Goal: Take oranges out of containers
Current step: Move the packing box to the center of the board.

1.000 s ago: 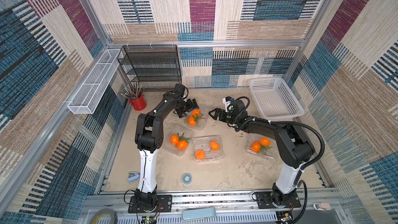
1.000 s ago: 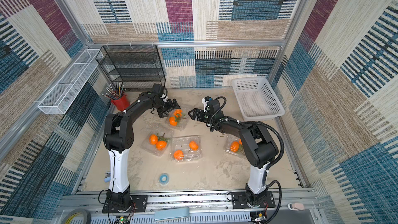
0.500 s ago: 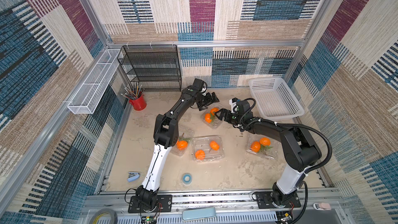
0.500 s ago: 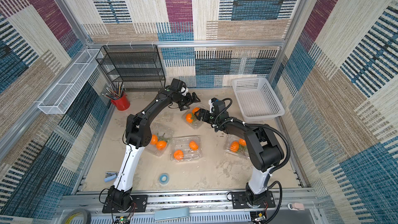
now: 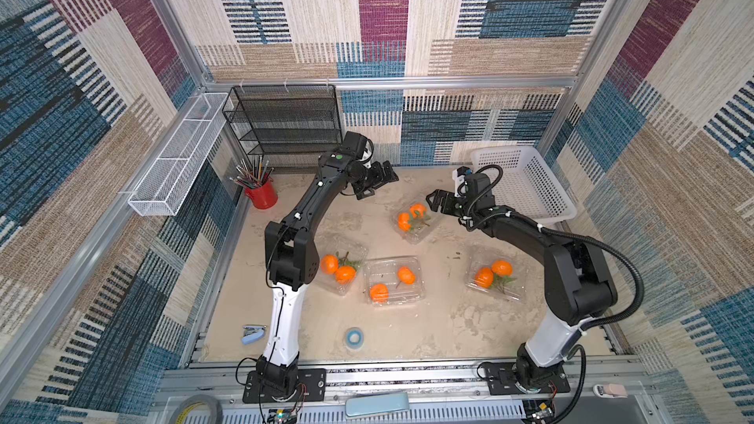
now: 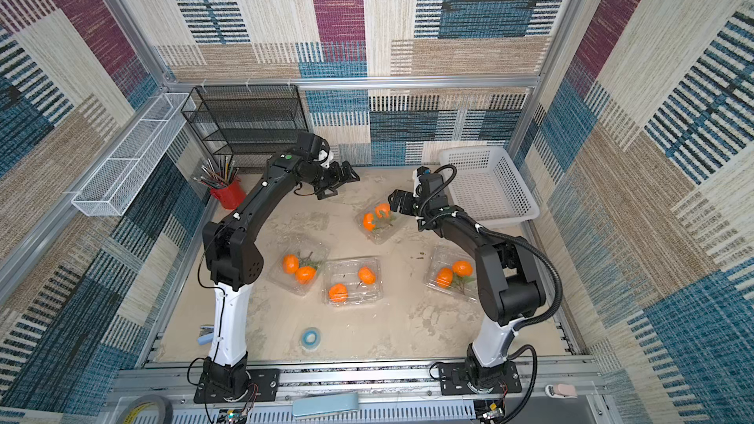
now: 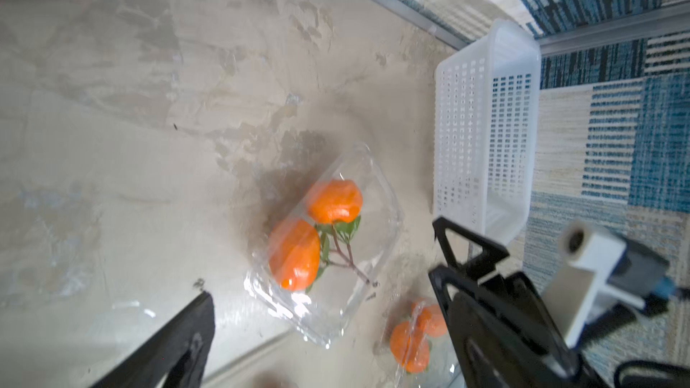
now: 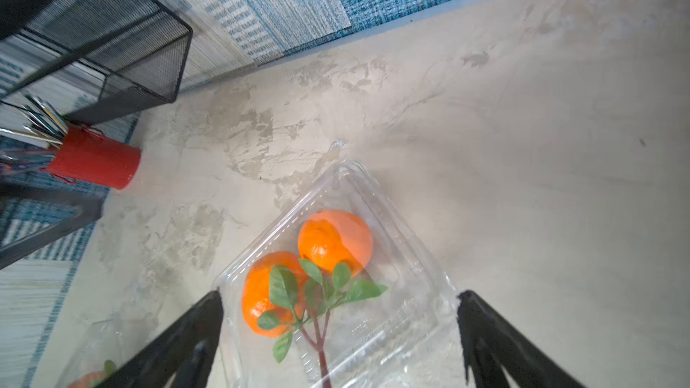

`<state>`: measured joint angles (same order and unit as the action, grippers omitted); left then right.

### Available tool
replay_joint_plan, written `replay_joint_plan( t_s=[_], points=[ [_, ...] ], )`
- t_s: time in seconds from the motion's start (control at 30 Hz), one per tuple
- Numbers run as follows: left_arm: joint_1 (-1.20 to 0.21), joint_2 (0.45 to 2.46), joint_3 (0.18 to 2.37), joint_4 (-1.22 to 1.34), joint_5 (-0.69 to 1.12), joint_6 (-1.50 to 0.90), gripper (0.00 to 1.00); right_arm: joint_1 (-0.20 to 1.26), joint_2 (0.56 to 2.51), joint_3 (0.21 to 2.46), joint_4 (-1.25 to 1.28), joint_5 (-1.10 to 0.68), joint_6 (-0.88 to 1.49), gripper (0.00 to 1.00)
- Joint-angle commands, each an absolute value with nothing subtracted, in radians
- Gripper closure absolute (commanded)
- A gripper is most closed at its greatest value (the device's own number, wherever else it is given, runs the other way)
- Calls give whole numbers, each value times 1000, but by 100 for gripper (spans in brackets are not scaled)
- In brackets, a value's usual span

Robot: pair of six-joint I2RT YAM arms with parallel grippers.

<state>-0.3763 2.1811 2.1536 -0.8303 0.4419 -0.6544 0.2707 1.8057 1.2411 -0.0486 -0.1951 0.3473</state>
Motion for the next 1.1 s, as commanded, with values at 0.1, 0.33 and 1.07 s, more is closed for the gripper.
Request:
replay_joint_plan(
  t_s=[0.1, 0.33, 1.07],
  points=[
    [-400, 2047, 1829, -604, 513, -842, 1, 269, 1952, 1409, -108, -83, 150, 1],
    [-416, 2089, 1765, -462, 540, -964, 1, 266, 2042, 1472, -109, -152, 160, 2],
    [-466, 2304, 2028, -551, 542, -954, 1, 263, 1898, 1261, -69, -276, 354, 2]
  ],
)
